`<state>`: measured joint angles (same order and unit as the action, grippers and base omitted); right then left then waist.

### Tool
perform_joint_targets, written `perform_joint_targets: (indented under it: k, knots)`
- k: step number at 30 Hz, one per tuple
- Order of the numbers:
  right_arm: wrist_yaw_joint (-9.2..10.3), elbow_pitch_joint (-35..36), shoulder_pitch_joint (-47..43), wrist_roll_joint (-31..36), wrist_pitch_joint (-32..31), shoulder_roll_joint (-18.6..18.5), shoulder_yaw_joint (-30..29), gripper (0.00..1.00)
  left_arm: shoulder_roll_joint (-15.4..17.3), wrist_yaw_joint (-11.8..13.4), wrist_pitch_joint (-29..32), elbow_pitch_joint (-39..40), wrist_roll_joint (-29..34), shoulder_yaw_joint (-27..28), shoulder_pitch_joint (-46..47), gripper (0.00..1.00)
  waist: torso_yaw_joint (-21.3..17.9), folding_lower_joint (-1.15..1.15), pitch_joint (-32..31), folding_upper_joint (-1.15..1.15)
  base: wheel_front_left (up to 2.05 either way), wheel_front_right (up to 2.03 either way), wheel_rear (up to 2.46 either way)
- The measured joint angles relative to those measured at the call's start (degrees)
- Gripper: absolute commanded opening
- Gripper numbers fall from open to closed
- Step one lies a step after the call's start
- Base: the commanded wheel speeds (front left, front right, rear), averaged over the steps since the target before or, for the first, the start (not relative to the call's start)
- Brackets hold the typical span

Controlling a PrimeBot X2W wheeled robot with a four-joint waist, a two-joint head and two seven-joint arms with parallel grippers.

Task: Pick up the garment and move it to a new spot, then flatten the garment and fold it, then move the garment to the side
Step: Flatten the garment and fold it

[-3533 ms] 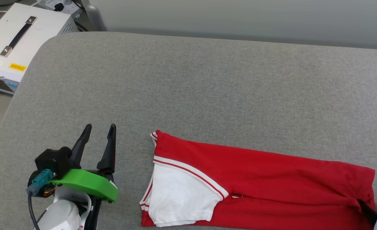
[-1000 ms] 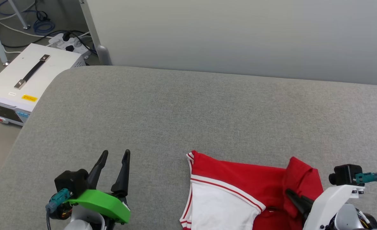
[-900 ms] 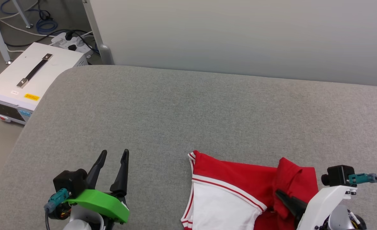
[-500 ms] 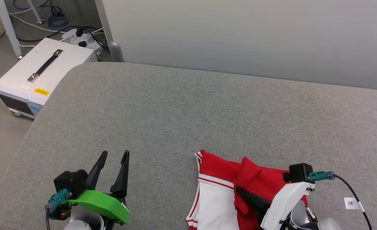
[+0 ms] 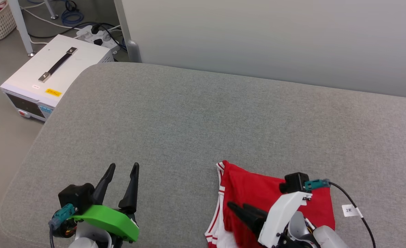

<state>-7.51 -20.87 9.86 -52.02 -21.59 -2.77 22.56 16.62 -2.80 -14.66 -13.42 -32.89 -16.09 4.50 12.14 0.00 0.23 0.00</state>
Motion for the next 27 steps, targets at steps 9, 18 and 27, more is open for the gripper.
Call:
perform_joint_targets:
  k: [9,18,27]
  knots:
    - [0.0,1.56,2.31,1.22,0.02,0.16,0.65,1.0,-0.03,0.01,0.0,0.45,0.18,0.52,-0.01,1.0,-1.1,0.0,-0.46,0.0,0.0,0.0,0.0]
    - [0.0,10.58,4.99,23.91,1.45,-3.43,-7.38,1.0,-1.36,0.04,0.0,2.96,1.22,2.83,-0.07,1.0,-3.15,0.0,-1.16,0.0,0.0,0.0,0.0]
    - [-0.01,19.3,3.11,37.56,12.65,-16.58,-14.29,1.0,-5.84,-1.2,0.0,6.13,3.98,6.1,-1.25,1.0,-5.0,0.0,-1.26,0.0,0.0,0.0,0.0]
